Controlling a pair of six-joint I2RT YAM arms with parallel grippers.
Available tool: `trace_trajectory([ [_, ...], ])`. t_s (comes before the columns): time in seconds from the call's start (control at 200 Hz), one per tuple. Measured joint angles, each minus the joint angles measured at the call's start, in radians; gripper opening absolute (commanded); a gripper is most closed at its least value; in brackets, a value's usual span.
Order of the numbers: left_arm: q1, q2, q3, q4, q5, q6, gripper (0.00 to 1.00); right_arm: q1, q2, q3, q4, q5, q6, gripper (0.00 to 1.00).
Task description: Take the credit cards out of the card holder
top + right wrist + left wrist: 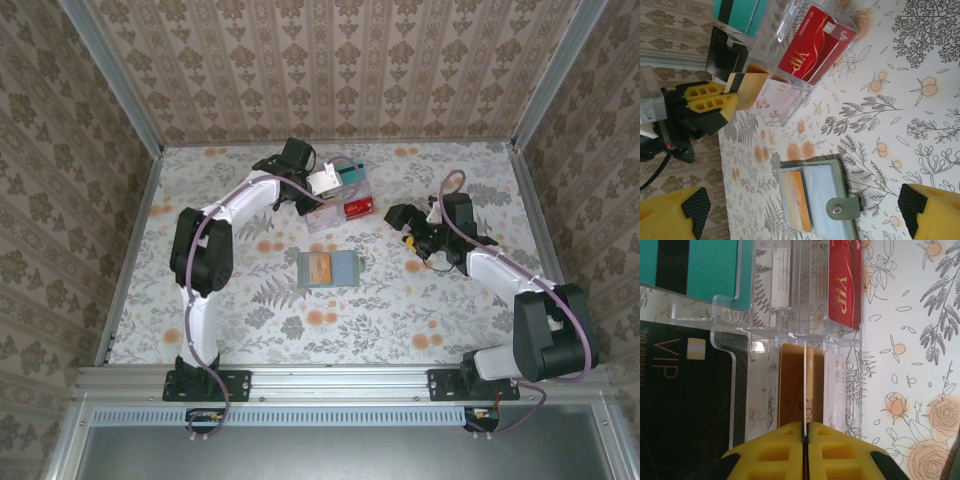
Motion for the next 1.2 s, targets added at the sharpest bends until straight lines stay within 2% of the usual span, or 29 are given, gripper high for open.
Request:
trace_trajectory([
  [0.215,0.0,0.013,0.006,0.004,-0.015,0.002,0.24,0.0,-0.002,0.0,-0.002,0.0,-0.001,1.0],
  [0.505,0.0,0.012,0.03,0.021,-0.006,-0.016,0.28,0.003,-0.002,0.0,-0.009,0.001,-0.002,1.0],
  [0.63,0.004,-0.008,0.027,0.034,0.012,-0.067,0.34,0.018,-0.002,0.005,-0.041,0.01,-0.018,0.99],
  [0.78,0.017,-0.114,-0.028,0.101,-0.013,-0.198,0.52,0.082,-0.002,0.058,-0.124,0.06,-0.063,0.96],
  [0.96,0.04,-0.338,-0.21,0.203,-0.105,-0.392,0.75,0.203,0.031,0.163,-0.188,0.122,-0.112,0.87],
  [1.2,0.09,-0.545,-0.447,0.225,-0.252,-0.654,0.86,0.364,0.208,0.28,-0.221,0.153,-0.126,0.75],
])
